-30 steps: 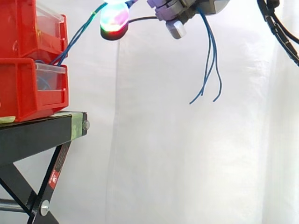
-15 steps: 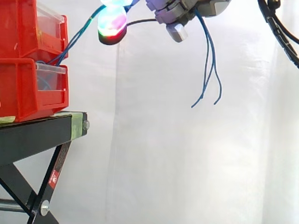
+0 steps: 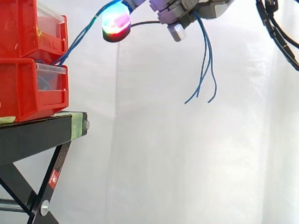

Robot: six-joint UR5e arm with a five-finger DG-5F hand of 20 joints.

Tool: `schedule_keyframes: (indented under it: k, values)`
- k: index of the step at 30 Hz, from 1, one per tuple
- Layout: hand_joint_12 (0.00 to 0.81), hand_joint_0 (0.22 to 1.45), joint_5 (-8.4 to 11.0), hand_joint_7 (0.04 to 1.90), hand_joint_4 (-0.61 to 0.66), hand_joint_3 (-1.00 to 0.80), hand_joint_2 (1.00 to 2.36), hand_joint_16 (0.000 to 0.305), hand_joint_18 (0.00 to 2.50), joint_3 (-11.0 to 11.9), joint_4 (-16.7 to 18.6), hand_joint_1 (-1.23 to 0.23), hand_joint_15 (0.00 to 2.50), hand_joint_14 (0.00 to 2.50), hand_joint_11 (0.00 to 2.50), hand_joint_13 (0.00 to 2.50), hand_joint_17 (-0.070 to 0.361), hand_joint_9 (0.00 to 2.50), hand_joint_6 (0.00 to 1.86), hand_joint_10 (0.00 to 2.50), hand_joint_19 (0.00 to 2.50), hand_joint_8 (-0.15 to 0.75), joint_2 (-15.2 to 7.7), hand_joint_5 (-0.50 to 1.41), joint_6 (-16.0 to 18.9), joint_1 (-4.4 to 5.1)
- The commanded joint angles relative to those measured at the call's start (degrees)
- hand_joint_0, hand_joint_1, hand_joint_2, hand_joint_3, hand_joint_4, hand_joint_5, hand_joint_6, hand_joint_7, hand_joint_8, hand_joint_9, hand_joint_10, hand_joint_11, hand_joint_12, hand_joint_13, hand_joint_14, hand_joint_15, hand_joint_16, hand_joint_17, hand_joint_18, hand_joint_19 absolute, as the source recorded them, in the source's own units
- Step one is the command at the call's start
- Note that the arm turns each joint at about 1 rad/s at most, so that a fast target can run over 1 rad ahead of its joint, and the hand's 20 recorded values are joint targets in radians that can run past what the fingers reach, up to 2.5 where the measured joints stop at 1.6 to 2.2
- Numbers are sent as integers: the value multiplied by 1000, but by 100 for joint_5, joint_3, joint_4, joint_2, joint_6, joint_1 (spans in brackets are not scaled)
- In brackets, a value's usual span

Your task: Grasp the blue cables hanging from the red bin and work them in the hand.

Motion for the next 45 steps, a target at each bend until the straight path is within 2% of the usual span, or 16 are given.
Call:
schedule_keyframes:
  k: [1,8,18,22,24,26,30,41,44,45]
  values:
    - [533,841,2,1322,391,-776,1011,203,2500,6,76,-602,1398,2500,2500,1889,153,1805,12,2500,759,455,-16,470,-12,-21]
    - [533,869,-15,1329,397,-789,1010,203,2500,6,85,-632,1398,2500,2500,1889,153,1805,11,2500,759,455,-95,482,-3,-73]
    - [533,871,-24,1332,397,-787,1011,203,2500,-3,200,-634,1398,2500,2500,1889,153,1805,12,2500,759,455,-157,484,-21,-100]
    - [533,915,-59,1334,396,-680,1016,203,2500,6,200,-636,1398,2500,2500,1889,153,1805,12,2500,759,455,-280,484,59,-161]
    - [533,924,-68,1328,396,-657,1017,203,2500,41,182,-637,1398,2500,2500,1889,153,1805,12,2500,759,455,-253,485,67,-135]
    - [533,930,-77,1334,396,-616,1019,203,2500,129,147,-640,1398,2500,2500,1889,153,1805,12,2500,759,455,-253,484,59,-144]
    - [533,946,-77,1287,408,-516,1023,203,2500,155,120,-642,1398,2500,2500,1889,153,1805,13,2500,759,455,-245,463,32,-144]
    - [533,998,-50,1232,443,-552,1022,203,2500,147,94,-630,1398,2500,2500,1889,153,1805,17,2500,759,455,-245,414,41,-126]
    - [533,1018,-50,1203,436,-511,1023,203,2500,147,-29,-611,1398,2500,2500,1889,153,1805,16,2500,759,455,-245,380,85,-126]
    - [533,1016,-50,1196,442,-502,1024,203,2500,147,-170,-611,1398,2500,2500,1889,153,1805,16,2500,759,455,-245,377,146,-117]
